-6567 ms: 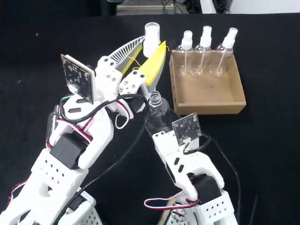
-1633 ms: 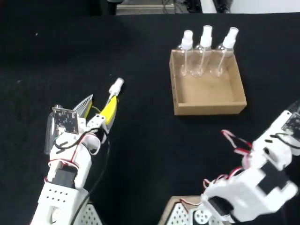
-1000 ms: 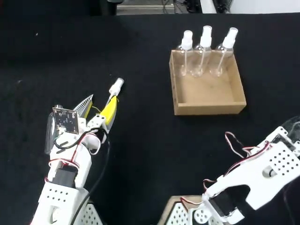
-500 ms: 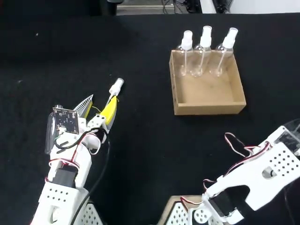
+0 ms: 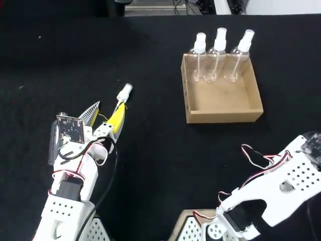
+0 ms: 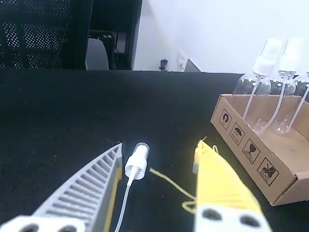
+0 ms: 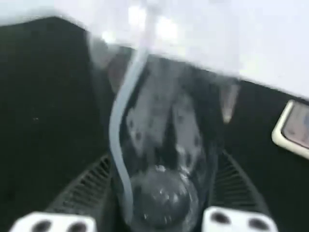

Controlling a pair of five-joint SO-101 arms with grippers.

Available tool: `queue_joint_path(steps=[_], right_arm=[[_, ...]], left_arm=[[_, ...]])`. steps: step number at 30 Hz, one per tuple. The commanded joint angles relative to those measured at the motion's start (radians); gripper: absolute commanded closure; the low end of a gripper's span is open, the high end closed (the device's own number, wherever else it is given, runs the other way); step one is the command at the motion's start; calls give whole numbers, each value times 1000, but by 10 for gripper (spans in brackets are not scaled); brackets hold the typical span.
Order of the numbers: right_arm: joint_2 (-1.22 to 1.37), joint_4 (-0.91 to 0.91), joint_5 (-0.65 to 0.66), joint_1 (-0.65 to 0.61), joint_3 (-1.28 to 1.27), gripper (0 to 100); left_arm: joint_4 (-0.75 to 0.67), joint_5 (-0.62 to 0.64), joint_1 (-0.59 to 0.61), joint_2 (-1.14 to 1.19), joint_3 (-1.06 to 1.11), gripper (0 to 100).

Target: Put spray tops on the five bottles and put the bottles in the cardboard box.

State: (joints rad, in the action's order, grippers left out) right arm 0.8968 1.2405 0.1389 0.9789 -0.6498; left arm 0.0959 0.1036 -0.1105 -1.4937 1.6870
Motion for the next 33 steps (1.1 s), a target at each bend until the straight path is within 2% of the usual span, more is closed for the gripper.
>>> queue_joint_path(steps=[1,7,22,26,33], right_arm=[[-51,-6,-8,18,-18,778],[-51,89,0,9,-61,776],[-53,97,0,9,-61,776],[-114,60,0,9,-81,776],[-285,-147,-8,9,-105,776]], left_arm=[[5,-11,1,-2,21,770],[5,-11,1,-2,21,770],[5,-11,1,-2,21,770],[5,-11,1,-2,21,770],[5,-11,1,-2,21,770]])
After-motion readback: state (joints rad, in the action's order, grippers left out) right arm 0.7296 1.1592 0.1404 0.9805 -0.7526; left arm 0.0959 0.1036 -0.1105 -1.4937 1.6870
